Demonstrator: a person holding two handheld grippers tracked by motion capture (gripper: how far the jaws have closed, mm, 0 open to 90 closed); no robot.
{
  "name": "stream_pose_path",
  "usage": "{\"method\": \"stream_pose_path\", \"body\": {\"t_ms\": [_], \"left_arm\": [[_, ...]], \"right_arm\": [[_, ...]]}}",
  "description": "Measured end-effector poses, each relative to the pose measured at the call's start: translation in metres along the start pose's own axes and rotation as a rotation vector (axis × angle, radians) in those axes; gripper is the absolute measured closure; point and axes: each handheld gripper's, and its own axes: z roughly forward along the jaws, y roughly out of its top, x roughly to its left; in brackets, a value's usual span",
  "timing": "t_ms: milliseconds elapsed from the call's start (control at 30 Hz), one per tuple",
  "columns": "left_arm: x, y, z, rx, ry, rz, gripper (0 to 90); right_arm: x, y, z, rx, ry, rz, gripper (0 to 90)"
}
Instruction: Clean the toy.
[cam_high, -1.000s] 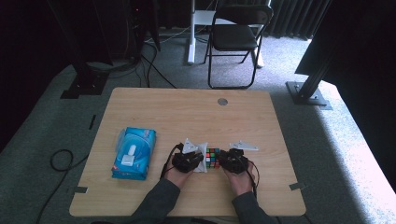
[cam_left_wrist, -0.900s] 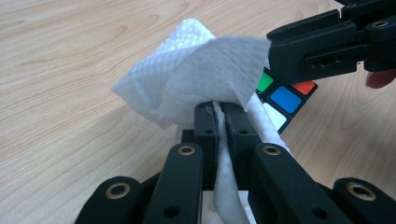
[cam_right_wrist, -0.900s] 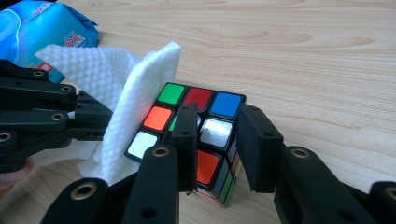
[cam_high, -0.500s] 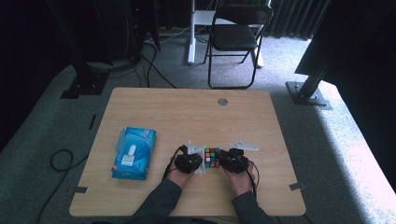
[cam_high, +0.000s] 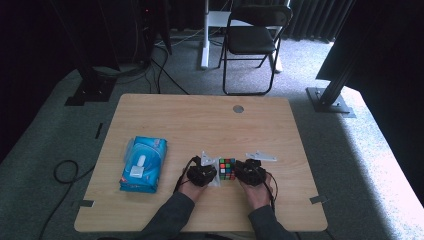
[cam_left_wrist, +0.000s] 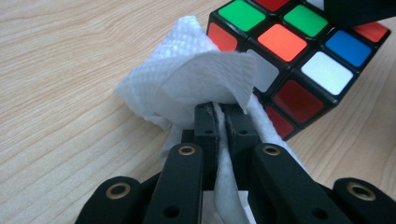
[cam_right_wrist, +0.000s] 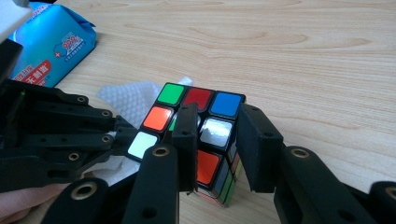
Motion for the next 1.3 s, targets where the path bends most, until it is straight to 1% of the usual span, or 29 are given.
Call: {"method": "stream_pose_path", "body": {"t_ms": [133, 167, 200, 267, 400, 567, 600, 633, 733, 800, 900, 1000, 1067, 1100, 1167, 1200, 1233, 1300], "left_arm": [[-0.001, 0.002, -0.008, -0.032, -0.016, -0.019, 86.1], [-0.001, 0.002, -0.008, -0.032, -0.016, -0.019, 86.2], [-0.001, 0.003, -0.012, -0.051, -0.025, -0.023, 86.1], [-0.002, 0.003, -0.014, -0.057, -0.024, -0.021, 86.1], [-0.003, 0.004, -0.021, -0.083, -0.038, -0.028, 86.1], [-0.004, 0.005, -0.026, -0.103, -0.057, -0.033, 85.8], [-0.004, 0.005, -0.026, -0.103, -0.057, -0.033, 85.8], [-0.007, 0.006, -0.028, -0.106, -0.054, -0.025, 85.8], [-0.009, 0.003, -0.028, -0.110, -0.057, -0.031, 85.9], [-0.009, 0.002, -0.027, -0.107, -0.052, -0.025, 85.9], [-0.010, -0.003, -0.022, -0.078, -0.039, -0.016, 85.9], [-0.011, -0.008, -0.015, -0.056, -0.029, -0.022, 85.9], [-0.011, -0.010, -0.009, -0.029, -0.022, -0.017, 85.9], [-0.010, -0.012, -0.005, -0.008, -0.019, -0.012, 85.9], [-0.008, -0.013, -0.004, -0.019, -0.036, -0.026, 85.7], [-0.008, -0.013, -0.004, -0.019, -0.036, -0.026, 85.6], [-0.009, -0.012, -0.004, -0.013, -0.025, -0.008, 85.6], [-0.009, -0.012, -0.004, -0.013, -0.025, -0.008, 85.6]], "right_arm": [[0.000, 0.000, 0.000, -0.002, 0.001, 0.001, 69.6], [0.000, 0.000, 0.000, -0.002, 0.000, 0.001, 69.6], [0.000, 0.000, 0.000, -0.002, 0.000, 0.000, 69.6], [0.000, 0.000, 0.000, -0.002, -0.001, 0.000, 69.6], [0.000, 0.000, 0.000, -0.002, -0.001, 0.001, 69.6], [0.000, 0.000, 0.000, -0.004, -0.001, 0.002, 69.6], [0.000, 0.000, 0.000, -0.004, -0.001, 0.002, 69.6], [0.000, -0.001, 0.000, -0.004, -0.001, 0.002, 69.6], [0.001, -0.001, 0.000, -0.004, -0.003, 0.002, 70.1], [0.001, -0.001, 0.000, -0.004, -0.003, 0.002, 70.1], [0.001, -0.001, 0.000, -0.005, -0.005, 0.002, 70.2], [0.001, -0.001, 0.000, -0.005, -0.005, 0.002, 70.2], [0.001, -0.001, 0.000, -0.006, -0.005, 0.002, 70.1], [0.001, -0.001, 0.000, -0.006, -0.005, 0.001, 70.2], [0.001, -0.001, 0.000, -0.006, -0.006, 0.001, 70.2], [0.001, -0.001, 0.000, -0.006, -0.006, 0.001, 70.2], [0.001, -0.001, 0.000, -0.007, -0.005, 0.001, 70.2], [0.001, -0.001, 0.000, -0.007, -0.007, 0.000, 70.2]]}}
